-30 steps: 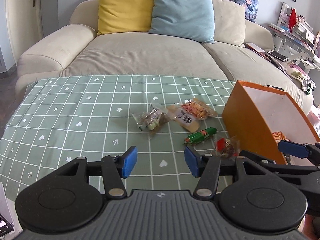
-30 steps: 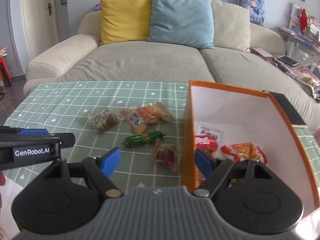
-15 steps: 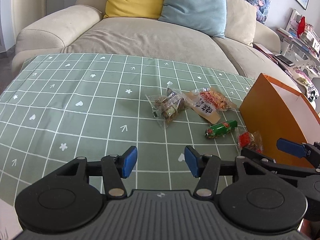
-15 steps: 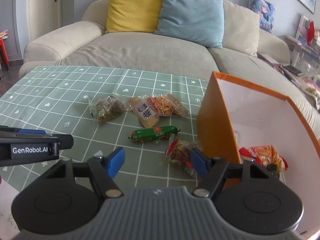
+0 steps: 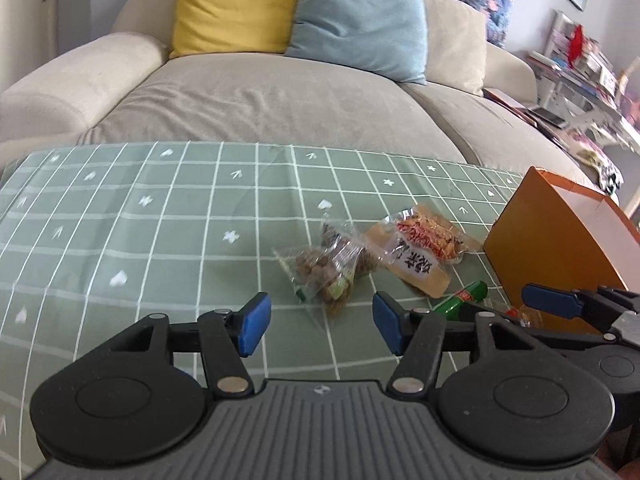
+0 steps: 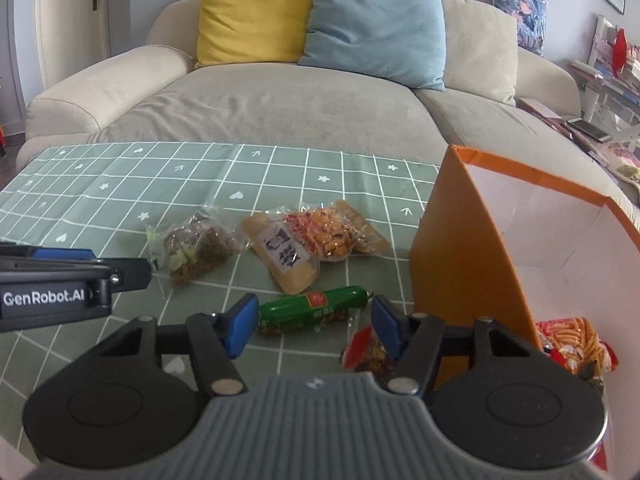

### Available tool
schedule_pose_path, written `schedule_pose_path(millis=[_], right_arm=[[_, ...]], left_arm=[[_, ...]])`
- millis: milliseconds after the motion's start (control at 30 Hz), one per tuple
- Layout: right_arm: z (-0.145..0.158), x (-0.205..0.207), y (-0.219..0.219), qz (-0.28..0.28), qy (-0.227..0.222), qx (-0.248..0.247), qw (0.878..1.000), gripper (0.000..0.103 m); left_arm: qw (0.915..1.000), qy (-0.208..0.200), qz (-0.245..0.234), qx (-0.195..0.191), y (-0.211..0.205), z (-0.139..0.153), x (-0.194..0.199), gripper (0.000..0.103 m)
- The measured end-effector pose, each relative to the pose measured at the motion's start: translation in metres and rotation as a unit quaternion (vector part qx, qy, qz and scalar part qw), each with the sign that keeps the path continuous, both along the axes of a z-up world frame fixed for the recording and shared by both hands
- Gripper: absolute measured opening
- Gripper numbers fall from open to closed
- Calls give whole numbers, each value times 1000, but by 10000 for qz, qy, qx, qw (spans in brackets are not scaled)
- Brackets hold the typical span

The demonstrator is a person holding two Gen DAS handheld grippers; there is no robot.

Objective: Organize snacks
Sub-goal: 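Withdraw both tools from the box and move them toward the loose snacks, then grasp the clear nut packet with the left tool while the right tool grasps the green sausage stick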

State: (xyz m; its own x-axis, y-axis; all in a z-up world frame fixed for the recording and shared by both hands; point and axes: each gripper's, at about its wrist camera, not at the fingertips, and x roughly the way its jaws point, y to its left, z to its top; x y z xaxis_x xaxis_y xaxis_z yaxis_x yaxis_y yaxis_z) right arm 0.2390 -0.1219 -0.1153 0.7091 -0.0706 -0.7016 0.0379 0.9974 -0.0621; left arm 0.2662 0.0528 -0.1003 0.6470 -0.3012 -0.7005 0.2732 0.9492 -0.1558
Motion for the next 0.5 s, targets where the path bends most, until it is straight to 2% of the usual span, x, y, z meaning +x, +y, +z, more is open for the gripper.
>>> schedule_pose_path(millis=[67, 167, 333, 500], right_arm=[[-2, 9, -3, -169, 88, 62, 9998, 62], [-3, 18, -12, -523, 227, 431, 9974, 63], [-9, 28, -19, -743, 453, 759, 9933, 62], [-21, 34, -24, -909, 627, 1028, 9886, 57]], left_arm=[[9995, -142, -235, 140, -7, -2, 10, 74], [9969, -305, -664, 302, -15, -7, 27, 76], [9895, -104, -1297, 623, -22, -22, 57, 76], [9810, -133, -1704, 914, -31, -27, 63, 74]])
